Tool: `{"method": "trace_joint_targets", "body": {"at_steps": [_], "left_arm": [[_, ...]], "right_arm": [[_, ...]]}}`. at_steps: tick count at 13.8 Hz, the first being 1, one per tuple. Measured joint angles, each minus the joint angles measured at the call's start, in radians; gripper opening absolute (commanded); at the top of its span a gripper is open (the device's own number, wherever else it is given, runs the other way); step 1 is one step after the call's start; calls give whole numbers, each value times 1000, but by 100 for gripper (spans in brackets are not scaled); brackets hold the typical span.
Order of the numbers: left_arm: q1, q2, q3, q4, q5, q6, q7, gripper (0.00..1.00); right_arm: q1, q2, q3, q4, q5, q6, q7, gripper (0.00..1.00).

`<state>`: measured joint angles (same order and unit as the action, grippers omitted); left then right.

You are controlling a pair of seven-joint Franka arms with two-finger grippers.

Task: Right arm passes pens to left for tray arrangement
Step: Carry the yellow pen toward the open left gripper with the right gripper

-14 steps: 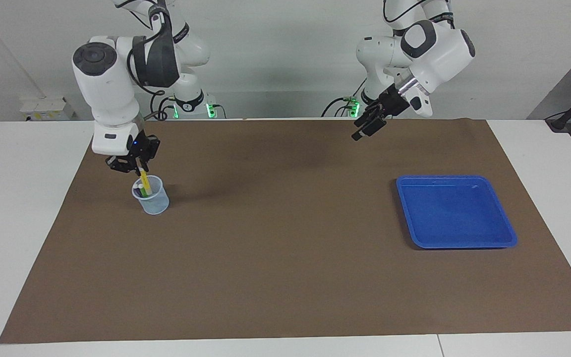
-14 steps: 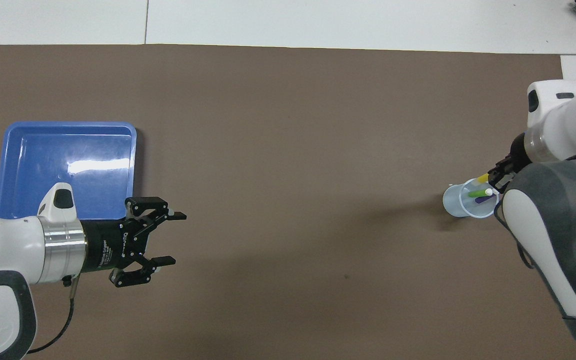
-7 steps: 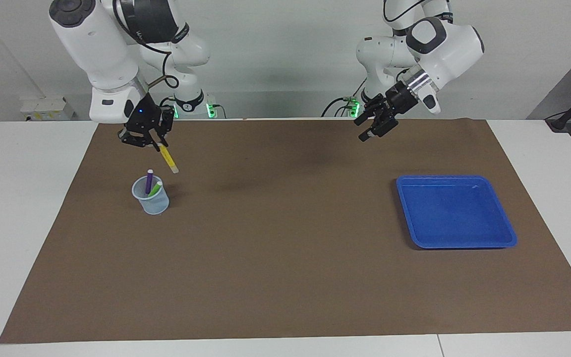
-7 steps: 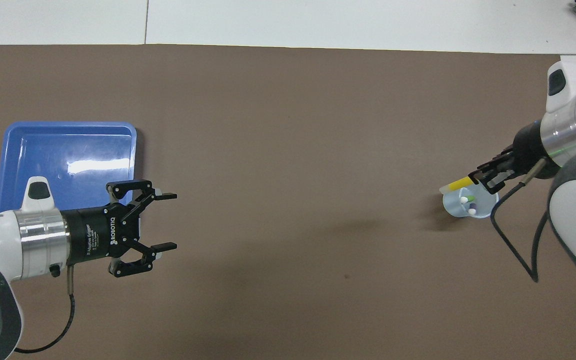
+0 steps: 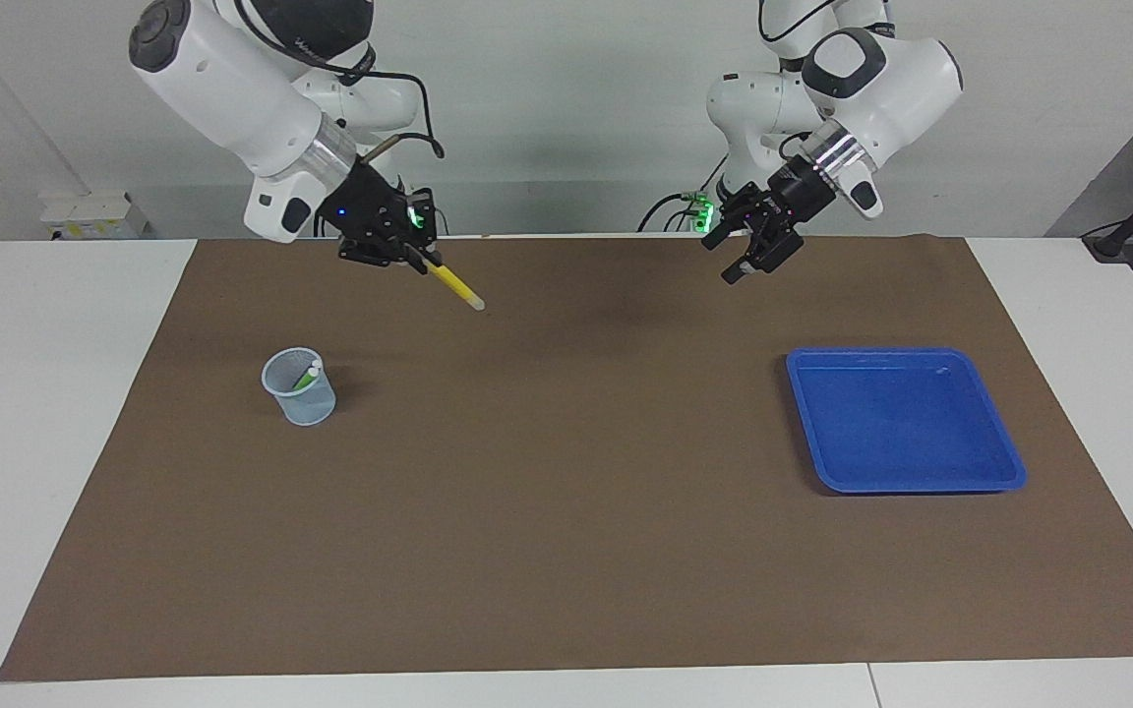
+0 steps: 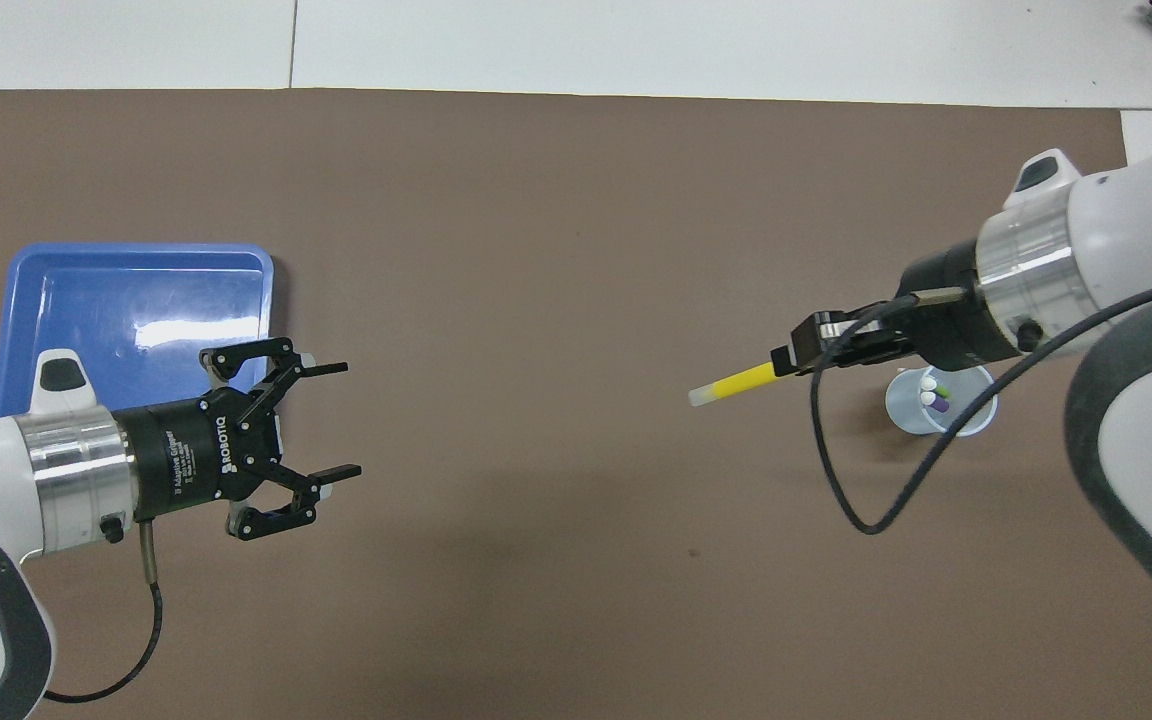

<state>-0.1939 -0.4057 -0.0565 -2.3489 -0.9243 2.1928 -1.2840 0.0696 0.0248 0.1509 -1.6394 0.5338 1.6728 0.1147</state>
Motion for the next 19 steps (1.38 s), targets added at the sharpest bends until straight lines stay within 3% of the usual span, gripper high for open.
{"method": "trace_joint_targets", "body": {"at_steps": [4,10,19], "left_arm": [[-14,0,-49,4,-15,36,-72,91],[-23,0,-155,9,-19,177,-189,89],[-100,14,-191,8,-20,341,-299,88]], "right_arm": [[135,-28,7,-112,123,236,264,0],[294,-79,8,-227,189,495,534,0],[326,-82,2,-235,194,526,577,0]]}}
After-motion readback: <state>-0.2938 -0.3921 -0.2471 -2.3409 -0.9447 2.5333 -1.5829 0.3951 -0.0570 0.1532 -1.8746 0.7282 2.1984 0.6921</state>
